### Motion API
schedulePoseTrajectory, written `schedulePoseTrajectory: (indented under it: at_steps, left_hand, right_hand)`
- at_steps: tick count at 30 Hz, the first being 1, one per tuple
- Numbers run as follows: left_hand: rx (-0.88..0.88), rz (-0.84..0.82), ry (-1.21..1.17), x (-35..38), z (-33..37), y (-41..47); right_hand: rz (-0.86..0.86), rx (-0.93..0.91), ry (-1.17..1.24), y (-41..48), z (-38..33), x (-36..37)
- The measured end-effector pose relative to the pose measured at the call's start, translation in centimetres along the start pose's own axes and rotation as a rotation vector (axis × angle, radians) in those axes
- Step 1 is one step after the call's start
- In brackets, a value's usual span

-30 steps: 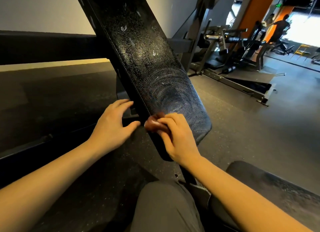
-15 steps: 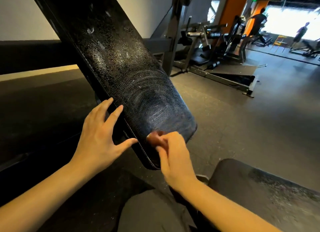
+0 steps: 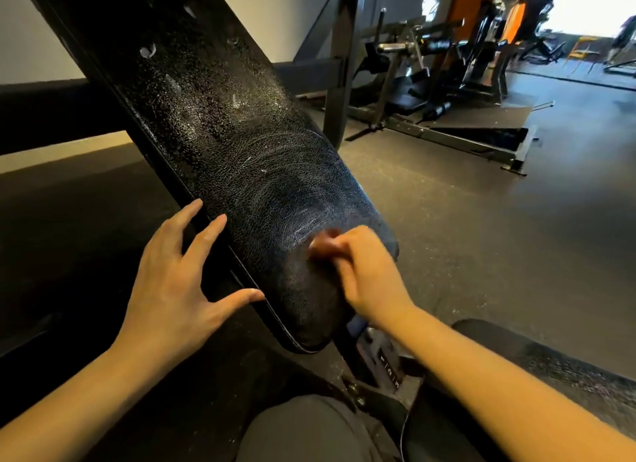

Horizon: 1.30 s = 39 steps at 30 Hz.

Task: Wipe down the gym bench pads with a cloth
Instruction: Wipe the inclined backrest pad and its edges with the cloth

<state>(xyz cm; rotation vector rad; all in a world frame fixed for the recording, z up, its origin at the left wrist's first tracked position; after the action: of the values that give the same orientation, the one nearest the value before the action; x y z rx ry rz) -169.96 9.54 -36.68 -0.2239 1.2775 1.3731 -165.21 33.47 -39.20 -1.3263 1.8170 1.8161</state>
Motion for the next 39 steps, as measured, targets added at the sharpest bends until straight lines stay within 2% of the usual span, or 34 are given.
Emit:
schedulePoseTrajectory:
  at_steps: [3,4,5,6,8,9,10,11,12,14,15,16,17,18,19,21,22,23,24,27,28,29,30,31,33,35,36,37,39]
  left_hand:
    - [0.014,0.008,-0.021,-0.1,0.1,0.0]
    - [0.017,0.01,-0.027,-0.1,0.1,0.0]
    - [0.018,0.012,-0.037,-0.1,0.1,0.0]
    - [0.018,0.015,-0.044,-0.2,0.1,0.0]
    - [0.017,0.015,-0.043,0.0,0.1,0.0]
    - [0.015,0.015,-0.045,0.0,0.0,-0.1]
    - [0.011,0.016,-0.051,0.0,-0.1,-0.1]
    - [0.008,0.017,-0.057,0.0,-0.1,-0.1]
    - [0.007,0.015,-0.06,0.0,-0.1,0.0]
    - [-0.002,0.007,-0.057,-0.1,0.0,0.0]
    - [-0.007,0.003,-0.05,-0.2,0.1,0.0]
    - [-0.014,-0.001,-0.044,-0.2,0.1,-0.1]
    - [-0.023,-0.003,-0.042,-0.3,0.1,-0.1]
    - [-0.031,-0.003,-0.043,-0.3,0.0,0.0]
    - [-0.037,0.002,-0.043,-0.4,0.0,0.0]
    - [-0.046,0.02,-0.044,-0.4,-0.4,0.2]
    - [-0.058,0.021,-0.049,-0.4,-0.7,0.3]
    - [-0.07,0.009,-0.054,-0.3,-0.8,0.4]
    - [-0.078,-0.01,-0.056,-0.2,-0.9,0.5]
    - [-0.063,-0.033,-0.021,-0.5,-0.7,0.8]
    - [-0.051,-0.03,-0.007,-0.7,-0.7,0.9]
    - [-0.044,-0.02,0.003,-0.9,-0.9,1.2]
    - [-0.045,-0.007,0.008,-1.2,-1.1,1.5]
    - [-0.044,0.001,0.009,-1.4,-1.3,1.9]
    - [-0.043,0.008,0.005,-1.6,-1.7,2.6]
    - [-0.039,0.013,0.013,-1.5,-2.1,3.1]
    - [-0.037,0.009,0.018,-1.5,-2.1,3.1]
    - [-0.042,0.003,0.019,-1.4,-2.0,3.1]
    - [-0.052,-0.005,0.025,-1.5,-1.9,2.9]
  right_hand:
    - [0.2,0.677,-0.069,-0.7,11.7,-2.8]
    - [0.236,0.768,-0.079,-1.0,11.9,-2.7]
    - [0.246,0.743,-0.076,-0.4,9.9,-2.3]
    - [0.242,0.632,-0.03,0.5,6.6,-1.5]
    - [0.171,0.188,0.126,1.8,-2.6,0.1]
    - [0.062,-0.06,0.165,1.3,-6.7,1.2]
    - [-0.04,-0.234,0.14,1.1,-8.4,1.8]
    - [-0.076,-0.297,0.094,1.7,-7.3,1.5]
    - [-0.055,-0.229,0.036,2.8,-4.2,1.1]
    - [0.061,0.174,-0.061,5.1,4.5,-1.0]
    - [0.132,0.387,-0.089,5.4,7.7,-2.2]
    - [0.181,0.525,-0.084,5.4,8.7,-2.5]
    - [0.202,0.544,-0.071,5.8,7.0,-2.1]
    - [0.194,0.47,-0.012,6.3,3.6,-1.1]
    - [0.178,0.295,0.057,6.5,-0.7,0.0]
    - [0.043,-0.169,0.161,5.2,-8.6,1.8]
    - [-0.038,-0.301,0.136,4.8,-9.4,2.3]
    - [-0.042,-0.328,0.09,5.5,-7.7,1.9]
    - [0.002,-0.231,0.043,6.8,-4.2,1.1]
    - [0.172,0.373,-0.103,9.1,8.7,-1.9]
    - [0.205,0.528,-0.109,8.9,10.2,-2.3]
    - [0.216,0.561,-0.121,9.3,9.2,-2.0]
    - [0.206,0.508,-0.087,10.0,6.3,-1.1]
    - [0.196,0.365,-0.035,10.6,2.3,0.0]
    - [0.087,-0.065,0.102,10.4,-6.5,1.8]
    - [-0.037,-0.322,0.084,10.2,-9.2,2.6]
    - [-0.023,-0.298,0.042,11.3,-7.2,2.0]
    - [0.029,-0.164,-0.005,12.6,-3.7,1.3]
    - [0.149,0.245,-0.08,14.5,4.6,-0.8]
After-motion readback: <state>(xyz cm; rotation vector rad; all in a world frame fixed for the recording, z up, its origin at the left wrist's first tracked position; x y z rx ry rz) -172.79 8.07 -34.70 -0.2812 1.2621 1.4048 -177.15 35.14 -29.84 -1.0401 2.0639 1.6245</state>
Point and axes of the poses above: each hand's wrist, its own y-axis towards the middle knuckle, its own x-axis out of the palm, z = x × y, the point moved 8 cm from there along y, towards the middle knuckle, and after that the axes turned 11 degrees about -x, right-handed, at the moved point
